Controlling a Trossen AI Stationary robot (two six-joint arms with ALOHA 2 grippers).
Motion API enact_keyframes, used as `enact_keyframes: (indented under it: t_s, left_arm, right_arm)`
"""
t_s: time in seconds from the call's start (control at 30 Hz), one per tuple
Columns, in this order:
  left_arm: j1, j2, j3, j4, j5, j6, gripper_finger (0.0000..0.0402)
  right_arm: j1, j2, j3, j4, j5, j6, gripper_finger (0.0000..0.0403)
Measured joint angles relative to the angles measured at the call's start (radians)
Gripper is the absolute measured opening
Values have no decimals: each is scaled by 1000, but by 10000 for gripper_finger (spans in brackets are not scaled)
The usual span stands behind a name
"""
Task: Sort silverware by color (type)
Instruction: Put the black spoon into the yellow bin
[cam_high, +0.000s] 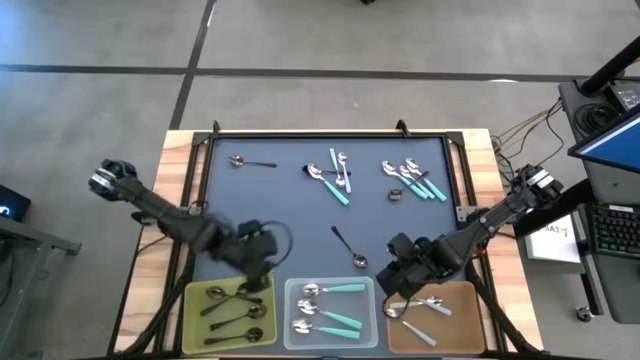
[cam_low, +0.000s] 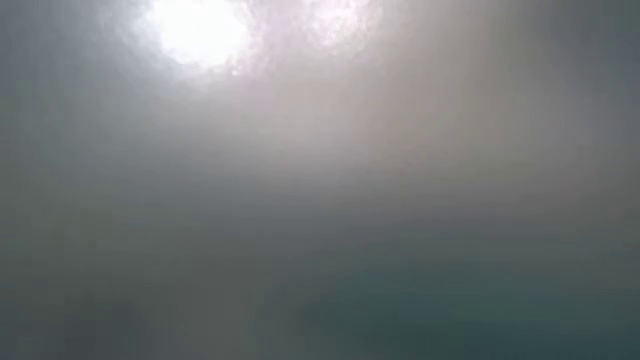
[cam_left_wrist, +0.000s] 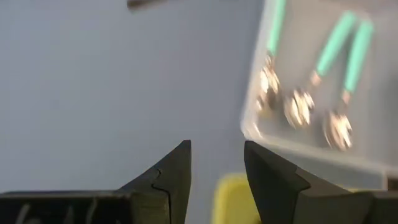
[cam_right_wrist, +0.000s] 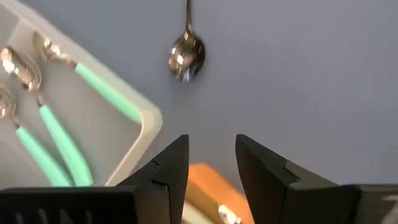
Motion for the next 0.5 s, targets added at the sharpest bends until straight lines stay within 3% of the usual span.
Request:
enact_keyframes:
  t_s: [0.17, 0.3, 0.5]
  left_arm:
    - [173, 72, 0, 240, 135, 249, 130]
    - [245, 185, 45, 388, 228, 467, 130]
    - [280, 411, 232, 306, 235, 771, 129]
  right_arm:
    - [48, 0, 0, -1, -4, 65, 121]
    - [82, 0, 0, -1, -4, 84, 120]
    - [124, 0, 0, -26, -31, 0, 116]
